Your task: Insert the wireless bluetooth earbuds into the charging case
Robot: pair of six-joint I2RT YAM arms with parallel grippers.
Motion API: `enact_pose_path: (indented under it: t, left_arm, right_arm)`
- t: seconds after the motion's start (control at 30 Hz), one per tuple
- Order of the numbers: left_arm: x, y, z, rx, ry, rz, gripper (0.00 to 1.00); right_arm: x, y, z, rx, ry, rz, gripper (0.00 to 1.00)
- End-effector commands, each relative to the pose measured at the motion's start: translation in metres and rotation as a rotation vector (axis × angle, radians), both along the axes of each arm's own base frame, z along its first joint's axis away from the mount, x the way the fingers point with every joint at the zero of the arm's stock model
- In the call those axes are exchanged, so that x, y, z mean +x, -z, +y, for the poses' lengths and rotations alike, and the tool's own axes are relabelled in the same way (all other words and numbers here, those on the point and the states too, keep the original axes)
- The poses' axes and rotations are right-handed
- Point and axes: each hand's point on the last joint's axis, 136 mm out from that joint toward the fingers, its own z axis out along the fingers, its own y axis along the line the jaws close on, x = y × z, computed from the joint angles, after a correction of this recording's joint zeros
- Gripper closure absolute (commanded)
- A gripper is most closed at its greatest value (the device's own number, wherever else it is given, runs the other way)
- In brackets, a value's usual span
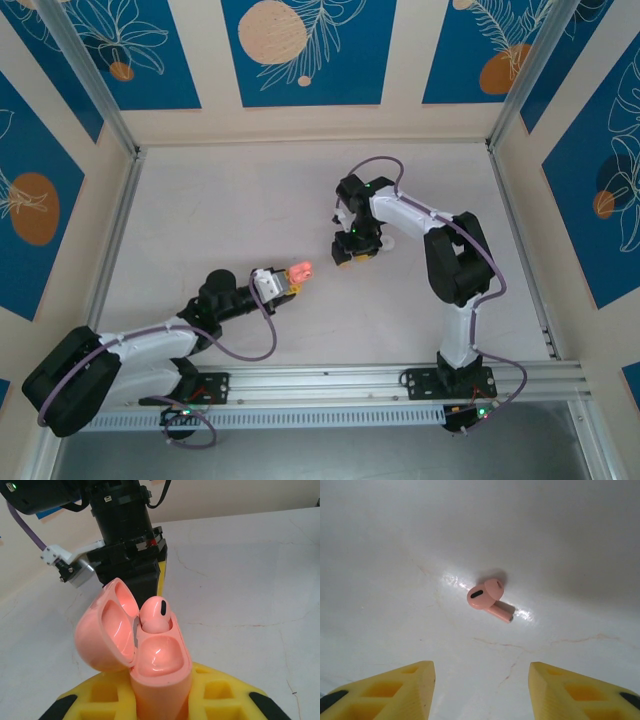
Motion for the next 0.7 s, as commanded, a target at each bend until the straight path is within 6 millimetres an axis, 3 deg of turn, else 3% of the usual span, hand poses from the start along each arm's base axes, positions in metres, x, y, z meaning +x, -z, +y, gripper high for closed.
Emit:
enact_pose_path:
  t: [0.0, 0.23, 0.67]
  left_arm:
    - [-0.003, 0.0, 0.0, 0.008, 0.008, -0.02, 0.89]
    - [-0.003, -0.002, 0.001, 0.014, 0.002, -0.026, 0.89]
    - [-0.002, -0.004, 0.0, 0.016, 0.003, -0.028, 0.89]
  right_arm:
    - [0.013, -0.002, 0.008, 0.009, -0.158, -0.086, 0.48]
    - [0.02, 0.013, 0.009, -0.031, -0.276, -0.106, 0.49]
    - [0.017, 0.036, 0.022, -0.004, -0.306, -0.041, 0.54]
